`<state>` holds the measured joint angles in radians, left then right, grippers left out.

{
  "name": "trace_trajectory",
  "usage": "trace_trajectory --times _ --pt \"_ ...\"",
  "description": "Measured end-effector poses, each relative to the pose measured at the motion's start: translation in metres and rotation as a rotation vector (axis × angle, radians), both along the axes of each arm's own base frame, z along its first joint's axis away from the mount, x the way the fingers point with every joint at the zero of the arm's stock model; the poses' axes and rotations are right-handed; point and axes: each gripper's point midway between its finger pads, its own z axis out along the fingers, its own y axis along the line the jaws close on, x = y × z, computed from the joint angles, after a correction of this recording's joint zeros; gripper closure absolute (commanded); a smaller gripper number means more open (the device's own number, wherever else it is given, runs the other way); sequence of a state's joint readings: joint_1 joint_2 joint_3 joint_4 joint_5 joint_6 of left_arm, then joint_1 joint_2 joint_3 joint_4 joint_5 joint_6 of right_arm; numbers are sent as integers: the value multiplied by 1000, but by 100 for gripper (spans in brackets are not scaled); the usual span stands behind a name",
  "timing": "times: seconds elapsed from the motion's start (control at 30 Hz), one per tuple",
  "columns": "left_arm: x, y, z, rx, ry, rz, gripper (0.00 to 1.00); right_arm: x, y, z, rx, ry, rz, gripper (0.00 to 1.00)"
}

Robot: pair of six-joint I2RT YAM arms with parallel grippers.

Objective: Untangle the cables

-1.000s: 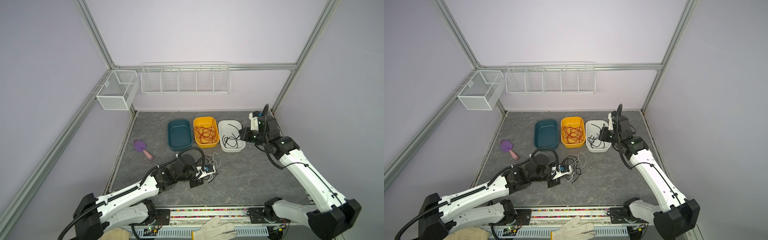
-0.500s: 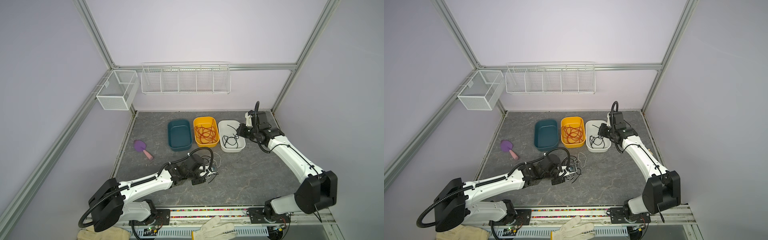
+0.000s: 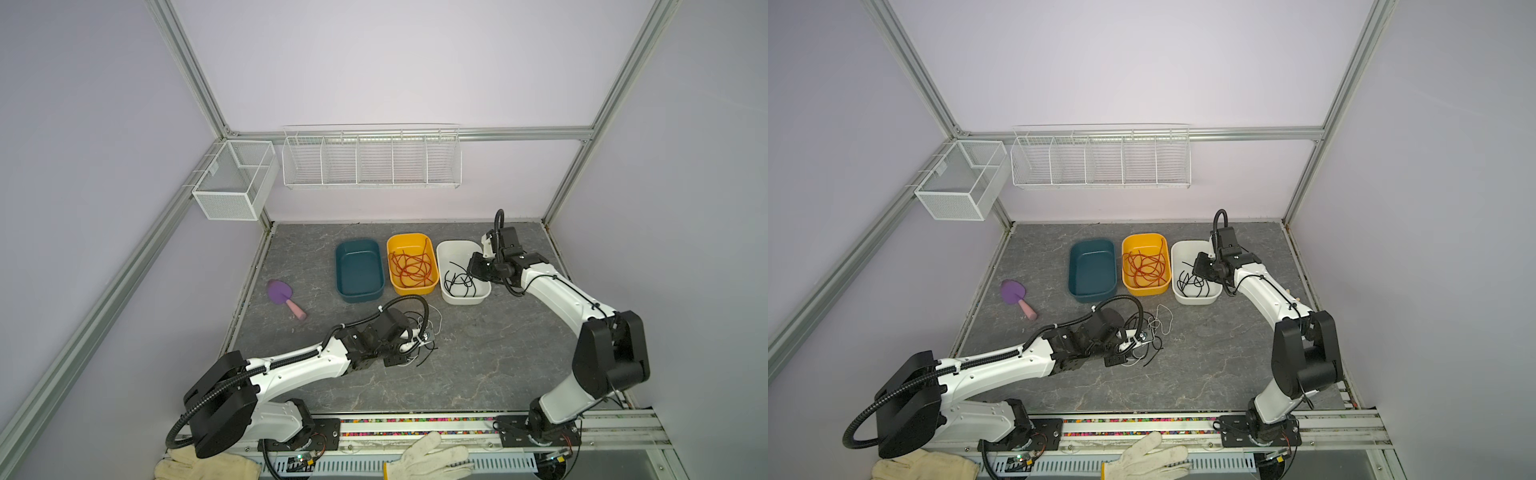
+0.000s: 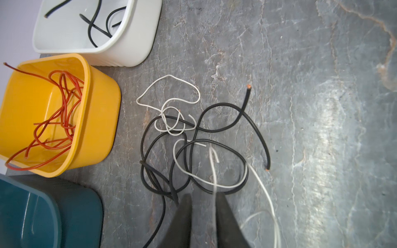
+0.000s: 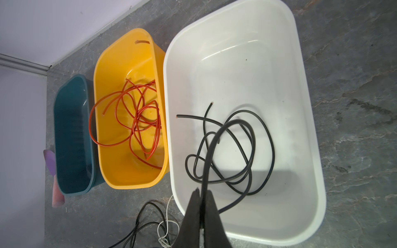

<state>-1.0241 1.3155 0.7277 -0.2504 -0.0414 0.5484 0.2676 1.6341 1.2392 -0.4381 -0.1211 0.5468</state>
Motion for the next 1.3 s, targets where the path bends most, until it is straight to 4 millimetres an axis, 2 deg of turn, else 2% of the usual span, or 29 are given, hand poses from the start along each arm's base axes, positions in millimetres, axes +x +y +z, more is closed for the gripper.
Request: trace_trajectory --times 0.07,0.1,0.13,0.17,0.43,0.77,0.93,1.1,1.17,1.3 --pt "2 0 1 -3 -9 8 48 1 0 -6 0 15 0 94" --pt "3 0 2 -5 -13 11 37 1 0 -8 1 20 1 94" --pt "4 0 3 -7 -19 13 15 1 0 -11 1 27 1 93" --pt "4 0 3 -8 -23 11 0 1 1 -13 1 32 2 94" --pt "10 2 15 -42 -58 51 1 6 1 -30 -5 72 -1 93" --pt "3 16 59 -179 -49 136 1 5 3 -52 -4 142 8 87" --pt "0 30 83 -272 24 271 1 0 2 -57 -13 169 11 80" --pt "1 32 114 -388 140 421 1 -1 3 -58 -10 191 18 75" --pt "1 34 118 -419 180 475 1 -1 4 -57 -9 194 22 72" --pt "2 42 114 -455 250 595 1 -3 3 -58 -18 203 26 64"
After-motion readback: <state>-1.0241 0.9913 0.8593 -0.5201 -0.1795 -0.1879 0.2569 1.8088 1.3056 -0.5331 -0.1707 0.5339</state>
